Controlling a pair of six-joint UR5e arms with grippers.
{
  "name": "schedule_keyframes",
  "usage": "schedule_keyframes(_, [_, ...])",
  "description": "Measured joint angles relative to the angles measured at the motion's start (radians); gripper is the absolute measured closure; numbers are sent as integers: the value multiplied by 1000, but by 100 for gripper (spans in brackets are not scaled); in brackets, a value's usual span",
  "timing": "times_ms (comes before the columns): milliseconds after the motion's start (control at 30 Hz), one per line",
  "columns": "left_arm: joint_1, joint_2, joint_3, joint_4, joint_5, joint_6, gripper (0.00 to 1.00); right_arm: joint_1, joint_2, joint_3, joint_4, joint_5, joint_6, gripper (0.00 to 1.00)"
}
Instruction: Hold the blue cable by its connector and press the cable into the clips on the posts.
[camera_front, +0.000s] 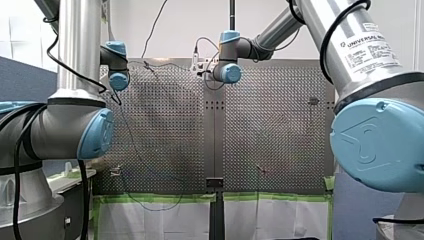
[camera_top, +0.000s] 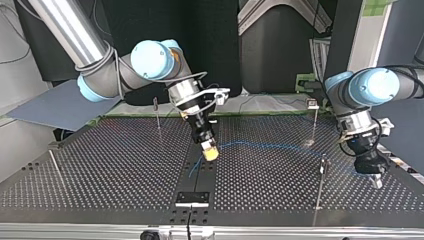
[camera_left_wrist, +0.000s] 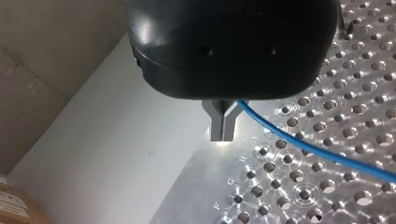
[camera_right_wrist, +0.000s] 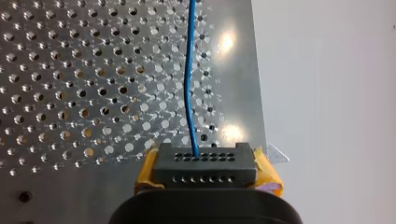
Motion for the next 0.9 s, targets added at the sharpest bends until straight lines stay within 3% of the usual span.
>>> schedule_keyframes(300, [-2, 0, -3, -18, -22, 20, 100, 10, 3, 0, 7, -9, -14, 100])
schedule_keyframes(600, [-6, -2, -13, -18, -28, 34, 100, 6, 14, 1, 19, 9, -17, 100])
schedule_keyframes(900, [-10, -53, -14, 3, 9, 21, 100, -5, 53, -2, 29, 28, -24, 100])
